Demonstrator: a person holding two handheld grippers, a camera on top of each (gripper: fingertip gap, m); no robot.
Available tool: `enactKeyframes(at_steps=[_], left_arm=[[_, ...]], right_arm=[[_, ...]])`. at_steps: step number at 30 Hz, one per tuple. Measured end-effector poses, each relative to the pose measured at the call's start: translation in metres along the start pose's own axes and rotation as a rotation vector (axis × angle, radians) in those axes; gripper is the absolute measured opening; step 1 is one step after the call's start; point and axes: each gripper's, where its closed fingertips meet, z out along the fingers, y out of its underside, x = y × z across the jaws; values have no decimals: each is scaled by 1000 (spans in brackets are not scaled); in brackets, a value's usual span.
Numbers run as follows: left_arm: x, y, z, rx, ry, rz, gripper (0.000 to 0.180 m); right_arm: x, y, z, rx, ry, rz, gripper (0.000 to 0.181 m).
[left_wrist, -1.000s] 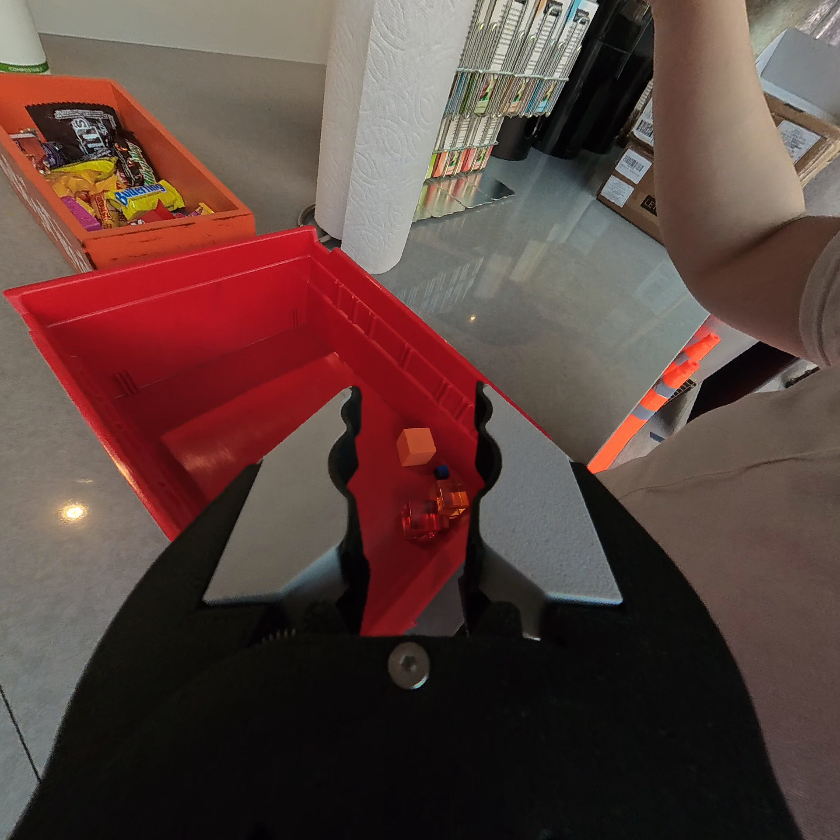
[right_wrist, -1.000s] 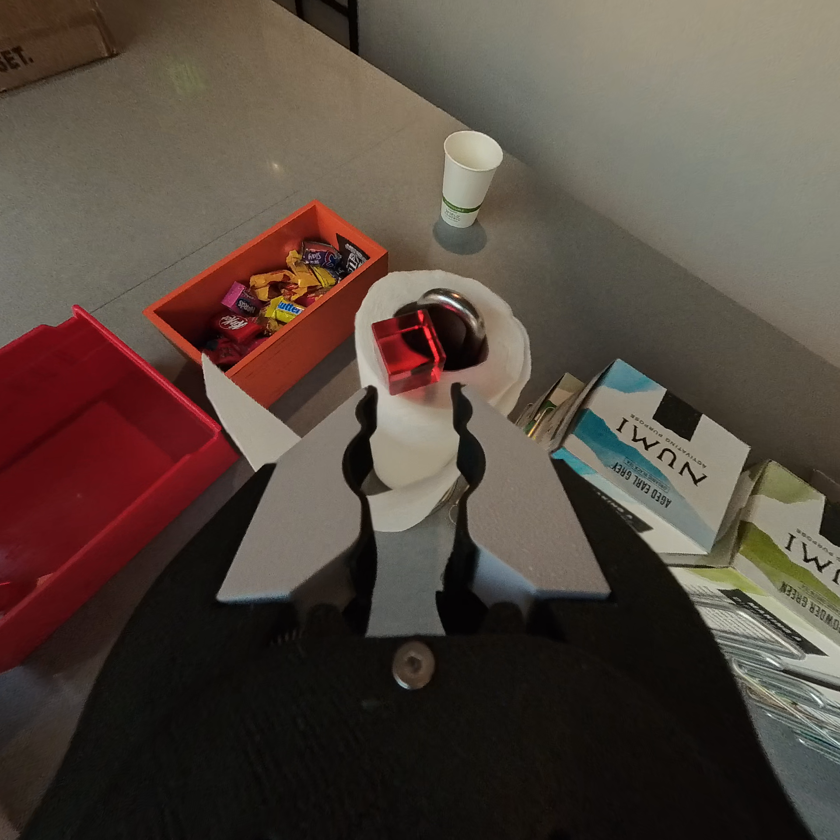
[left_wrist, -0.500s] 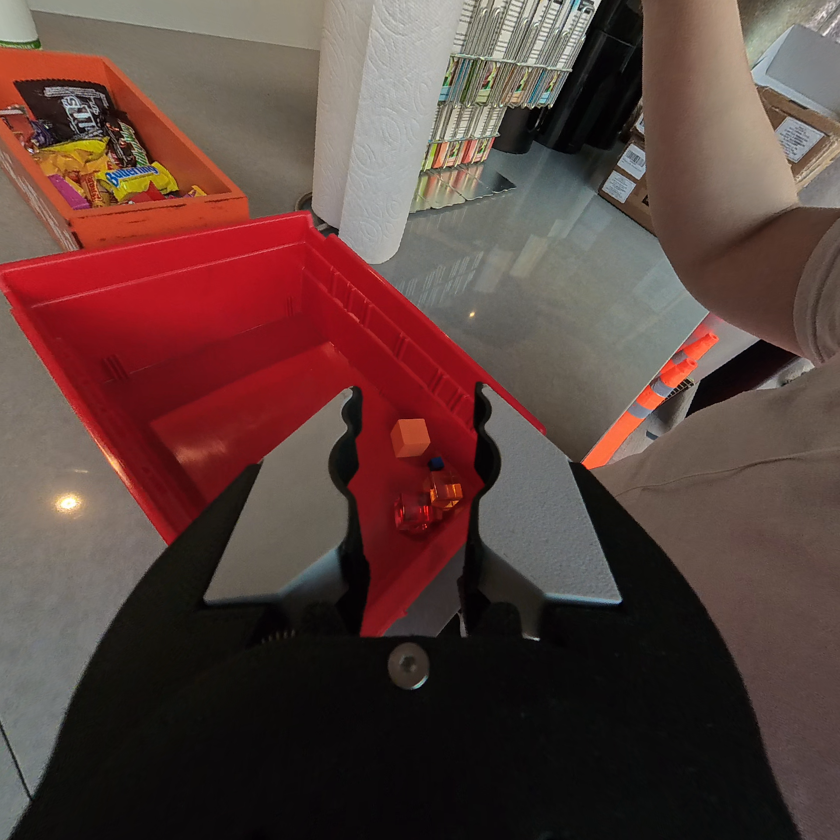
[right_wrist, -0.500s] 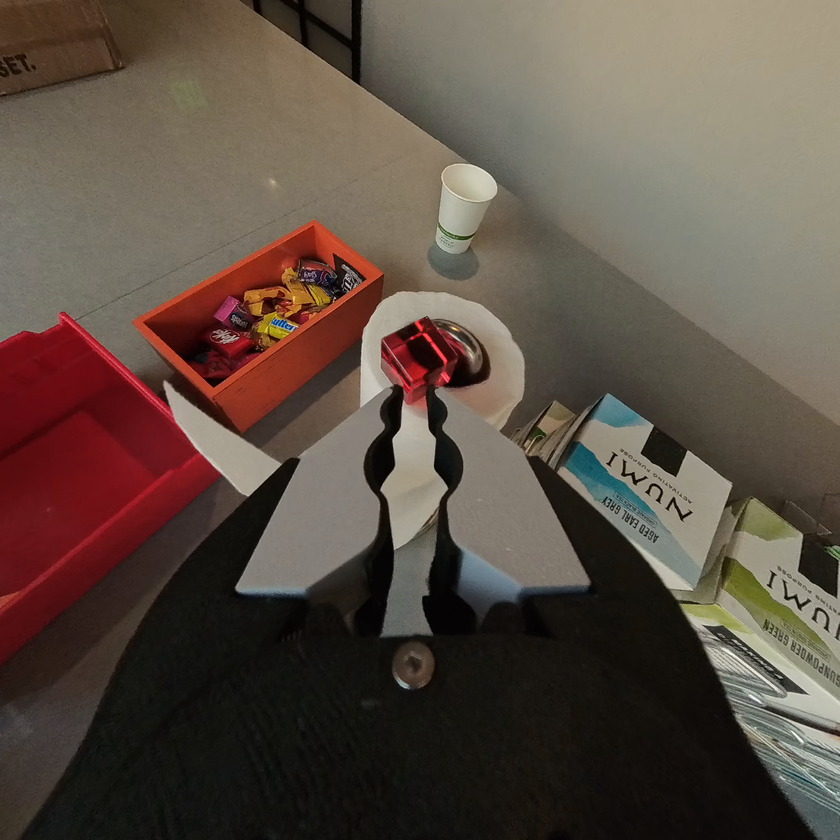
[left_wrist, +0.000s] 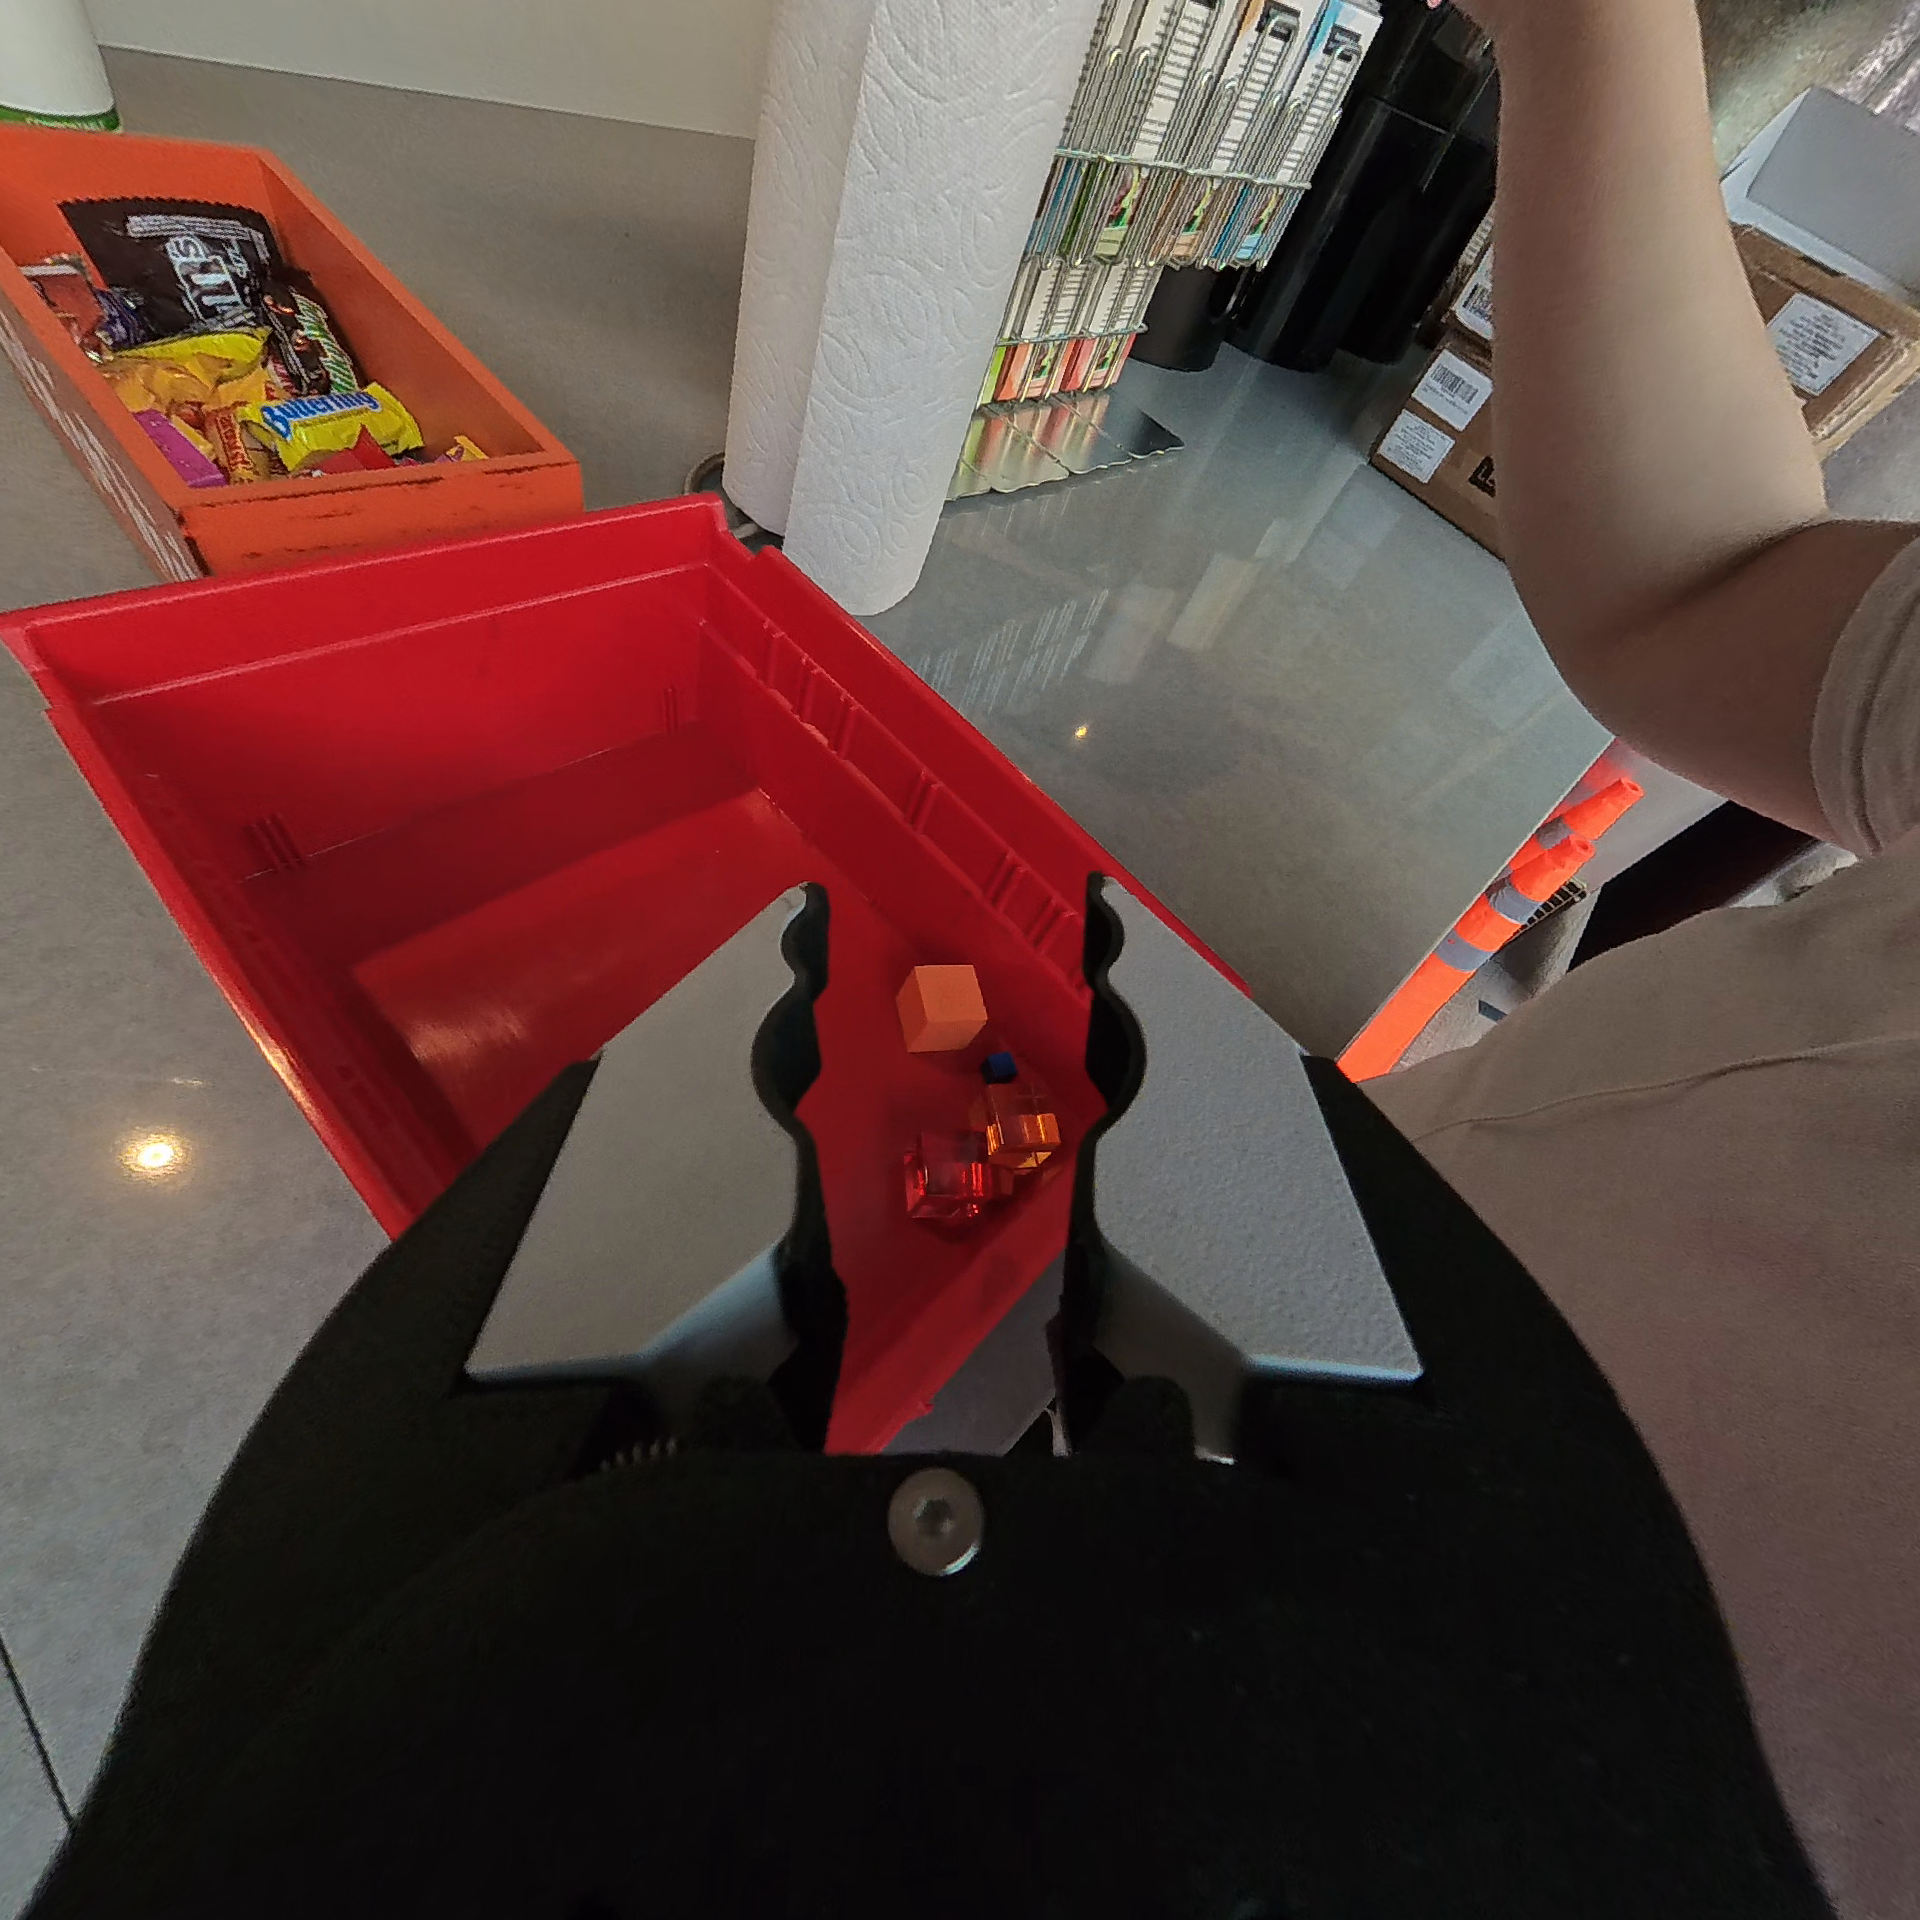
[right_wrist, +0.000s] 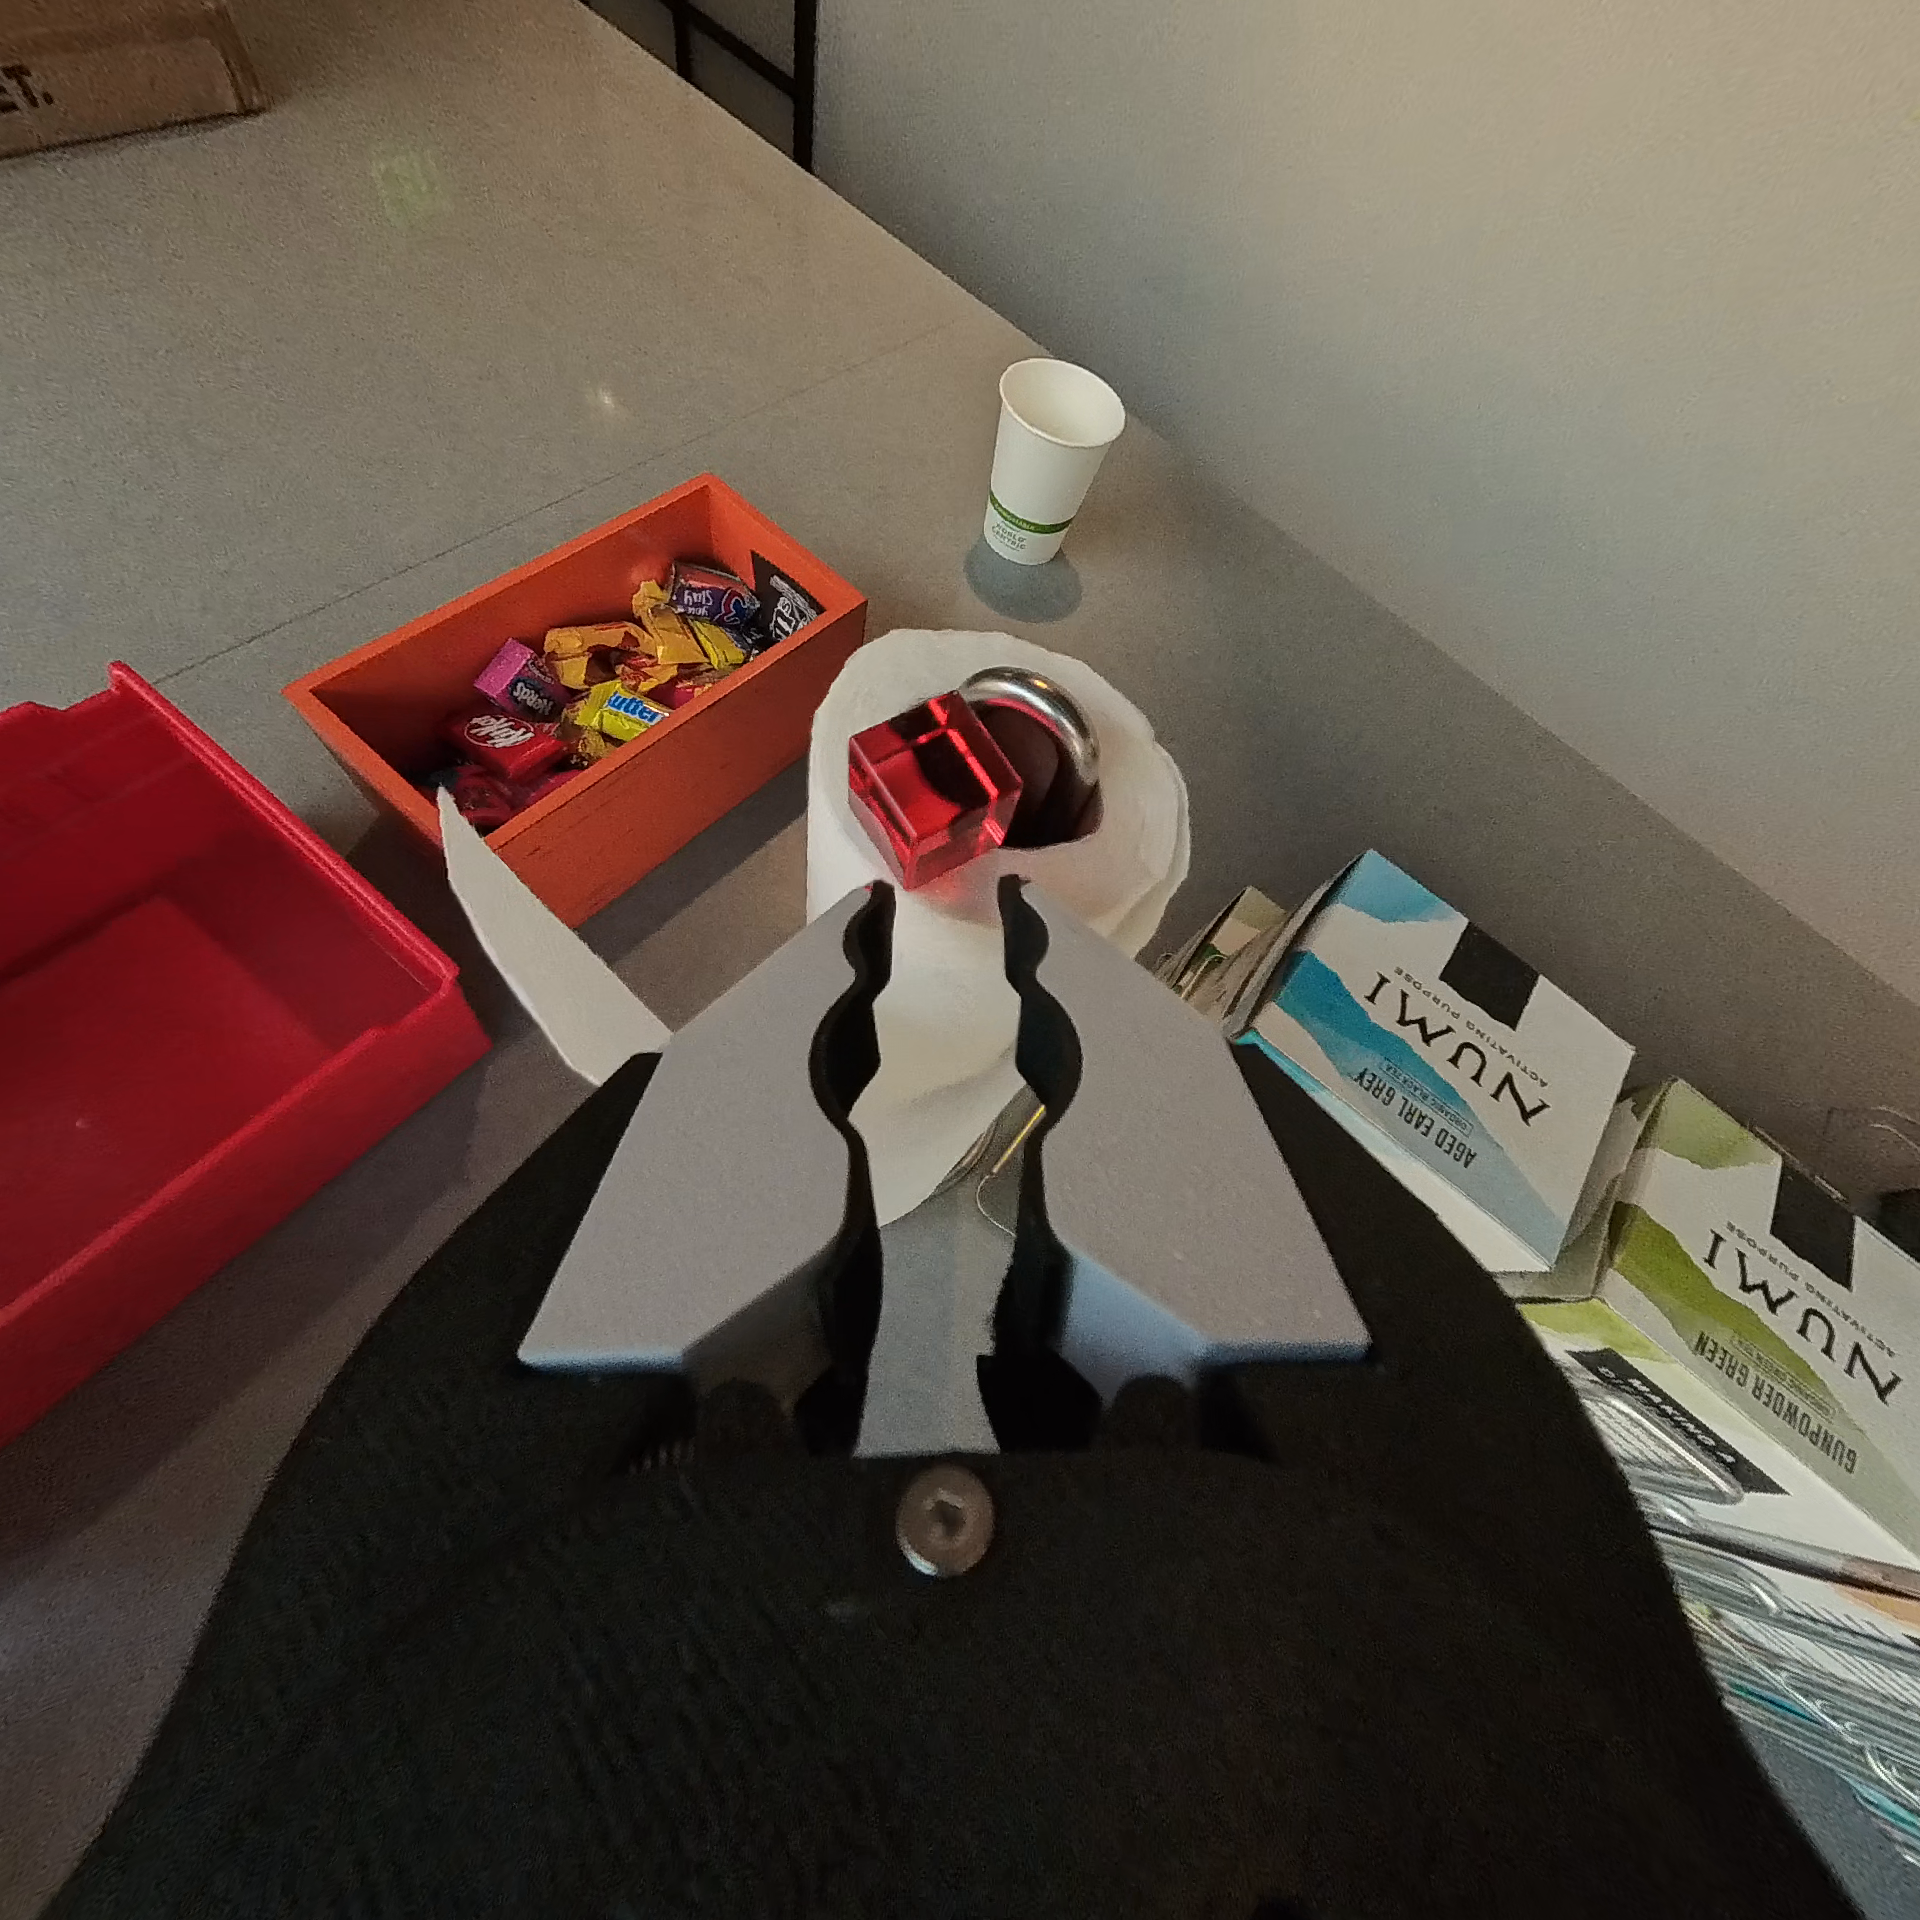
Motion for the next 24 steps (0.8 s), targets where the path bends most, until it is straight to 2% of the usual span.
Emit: enactKeyframes(at_steps=[3, 6, 7, 9, 11, 12, 13, 14, 15, 17, 19, 21, 24], left_arm=[[-4, 0, -1, -1, -16, 2, 48], [-10, -2, -7, 11, -53, 7, 48], [-13, -1, -10, 16, -69, 8, 48], [-20, 3, -14, 18, -94, -3, 48], [-28, 7, -17, 15, -119, -14, 48], [-32, 7, -19, 18, -134, -12, 48], [-37, 7, -20, 22, -152, -7, 48], [-40, 6, -22, 28, -169, 1, 49], [-42, 3, -24, 39, -183, 11, 49], [-44, -1, -30, 71, -202, 21, 49], [-43, -3, -39, 105, -223, 22, 48], [-41, -2, -52, 133, -246, 18, 48], [-40, 6, -78, 167, -301, 4, 47]], right_arm=[[-2, -8, -13, 56, 34, -27, 26], [-41, -23, -51, 184, 55, -184, 27], [-74, -22, -60, 223, -19, -238, 27], [-162, -4, -64, 234, -300, -323, 27], [-247, 39, -51, 55, -629, -369, 35], [-279, 65, -40, -94, -744, -403, 42], [-302, 91, -27, -239, -798, -479, 41], [-317, 114, -12, -347, -814, -632, 44], [-328, 133, 2, -397, -826, -831, 54], [-348, 159, 21, -468, -884, -1109, 55], [-367, 184, 20, -635, -1029, -1181, 54], [-366, 199, 31, -747, -1036, -1306, 54], [-367, 209, 41, -830, -1020, -1422, 48]])
